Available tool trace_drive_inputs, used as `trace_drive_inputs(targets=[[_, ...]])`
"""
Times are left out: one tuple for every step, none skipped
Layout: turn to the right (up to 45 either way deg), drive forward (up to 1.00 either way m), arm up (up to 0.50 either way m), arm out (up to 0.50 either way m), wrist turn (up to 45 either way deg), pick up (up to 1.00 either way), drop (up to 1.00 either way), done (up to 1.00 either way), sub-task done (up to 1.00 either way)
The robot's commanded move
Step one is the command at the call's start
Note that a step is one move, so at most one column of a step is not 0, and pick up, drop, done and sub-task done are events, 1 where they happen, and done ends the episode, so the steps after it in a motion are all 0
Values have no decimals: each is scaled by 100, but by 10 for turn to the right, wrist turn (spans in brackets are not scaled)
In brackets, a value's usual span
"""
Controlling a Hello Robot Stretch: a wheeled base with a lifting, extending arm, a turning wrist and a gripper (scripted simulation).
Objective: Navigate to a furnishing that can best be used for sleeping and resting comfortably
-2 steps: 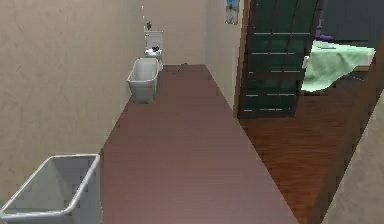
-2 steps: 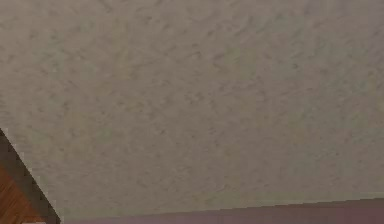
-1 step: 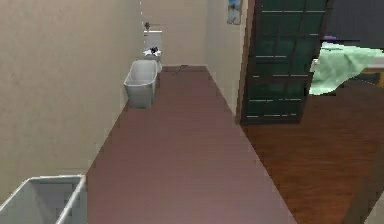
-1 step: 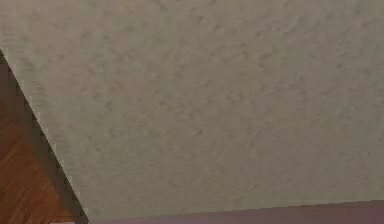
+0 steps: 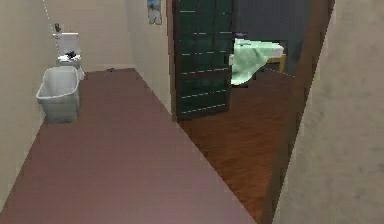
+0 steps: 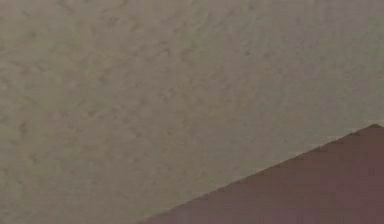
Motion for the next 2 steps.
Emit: trace_drive_inputs(targets=[[0,30,0,0,0,0,0,0,0],[-210,0,0,0,0,0,0,0,0]])
